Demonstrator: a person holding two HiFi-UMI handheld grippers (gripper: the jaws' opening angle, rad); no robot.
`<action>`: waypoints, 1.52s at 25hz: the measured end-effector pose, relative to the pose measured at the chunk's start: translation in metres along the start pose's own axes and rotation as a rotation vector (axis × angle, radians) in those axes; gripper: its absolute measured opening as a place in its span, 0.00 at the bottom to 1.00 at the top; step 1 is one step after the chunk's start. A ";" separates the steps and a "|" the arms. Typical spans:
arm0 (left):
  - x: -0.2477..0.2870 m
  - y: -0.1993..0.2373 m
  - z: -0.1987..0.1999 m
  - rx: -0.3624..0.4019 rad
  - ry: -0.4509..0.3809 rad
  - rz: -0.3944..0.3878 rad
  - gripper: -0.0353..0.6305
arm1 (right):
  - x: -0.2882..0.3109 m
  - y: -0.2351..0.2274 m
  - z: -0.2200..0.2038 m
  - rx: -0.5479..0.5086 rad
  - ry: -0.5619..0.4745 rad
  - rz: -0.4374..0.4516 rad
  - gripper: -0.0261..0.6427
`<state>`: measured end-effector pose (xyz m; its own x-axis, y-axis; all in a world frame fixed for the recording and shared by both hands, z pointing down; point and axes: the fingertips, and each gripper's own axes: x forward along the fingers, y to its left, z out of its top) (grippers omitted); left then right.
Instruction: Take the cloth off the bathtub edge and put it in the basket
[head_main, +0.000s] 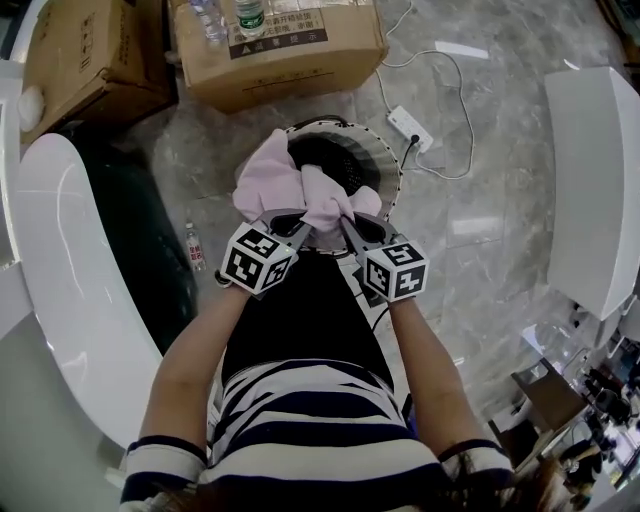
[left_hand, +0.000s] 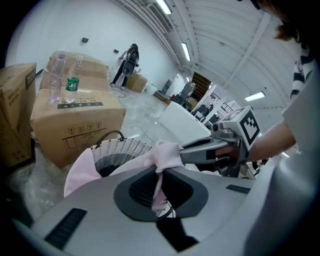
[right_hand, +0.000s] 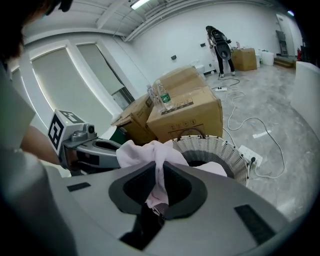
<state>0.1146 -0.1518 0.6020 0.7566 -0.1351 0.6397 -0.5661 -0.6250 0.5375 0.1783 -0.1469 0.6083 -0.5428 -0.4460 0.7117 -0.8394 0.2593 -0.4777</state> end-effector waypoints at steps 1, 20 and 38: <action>0.004 0.002 -0.006 0.004 0.017 -0.003 0.10 | 0.004 -0.003 -0.005 0.003 0.012 -0.004 0.13; 0.024 0.061 -0.083 0.066 0.172 0.138 0.25 | 0.063 -0.037 -0.043 -0.028 0.135 -0.134 0.28; -0.068 0.148 -0.138 -0.289 -0.041 0.479 0.25 | 0.159 0.080 -0.050 -0.229 0.277 0.138 0.28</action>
<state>-0.0659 -0.1292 0.7139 0.4019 -0.3853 0.8307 -0.9119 -0.2511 0.3247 0.0235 -0.1545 0.7088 -0.6123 -0.1534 0.7756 -0.7253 0.4995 -0.4738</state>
